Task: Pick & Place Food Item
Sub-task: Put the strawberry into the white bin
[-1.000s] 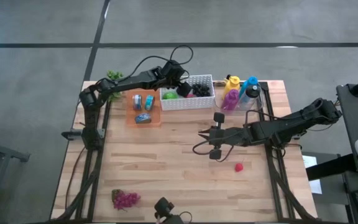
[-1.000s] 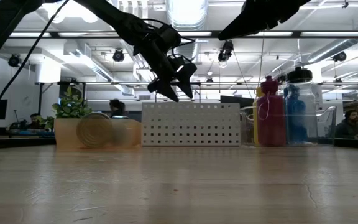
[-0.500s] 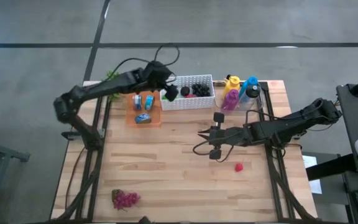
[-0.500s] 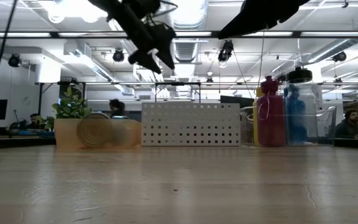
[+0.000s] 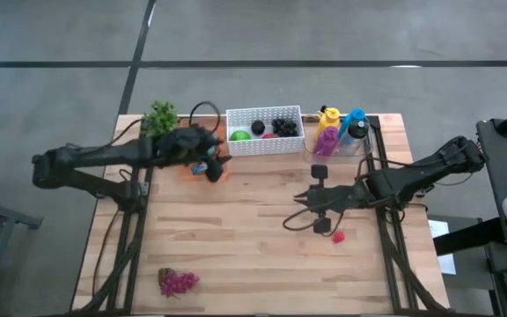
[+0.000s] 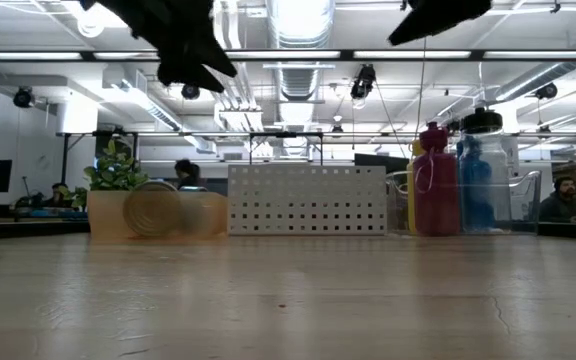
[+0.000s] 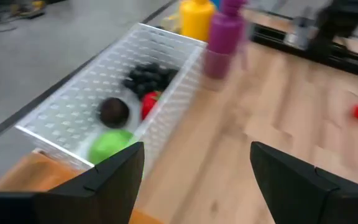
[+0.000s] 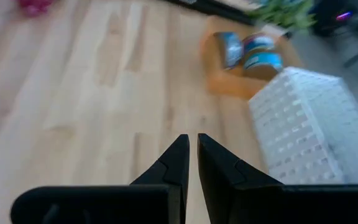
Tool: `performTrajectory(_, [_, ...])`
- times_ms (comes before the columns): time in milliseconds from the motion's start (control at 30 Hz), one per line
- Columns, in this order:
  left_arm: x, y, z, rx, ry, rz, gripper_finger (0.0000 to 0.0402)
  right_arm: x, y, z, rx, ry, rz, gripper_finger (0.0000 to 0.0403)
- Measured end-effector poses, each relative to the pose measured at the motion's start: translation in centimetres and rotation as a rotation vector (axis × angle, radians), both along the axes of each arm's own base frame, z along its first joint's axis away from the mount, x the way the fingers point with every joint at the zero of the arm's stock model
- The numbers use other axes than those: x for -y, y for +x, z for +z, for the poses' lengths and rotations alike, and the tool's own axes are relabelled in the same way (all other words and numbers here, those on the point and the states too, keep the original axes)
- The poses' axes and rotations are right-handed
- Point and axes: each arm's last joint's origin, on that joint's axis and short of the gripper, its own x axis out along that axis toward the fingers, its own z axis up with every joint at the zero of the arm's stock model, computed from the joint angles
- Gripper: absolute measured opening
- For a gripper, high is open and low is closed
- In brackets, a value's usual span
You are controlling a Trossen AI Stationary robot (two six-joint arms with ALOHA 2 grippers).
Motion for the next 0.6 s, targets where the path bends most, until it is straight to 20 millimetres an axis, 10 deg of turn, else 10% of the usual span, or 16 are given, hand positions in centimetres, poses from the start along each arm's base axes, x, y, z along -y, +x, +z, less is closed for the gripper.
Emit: performTrajectory(600, [8.4,-1.5,-1.5,0.013,0.010,-0.357,0.0296,-1.8,-4.1,-1.2,-0.540,0.387,0.181,0.0028])
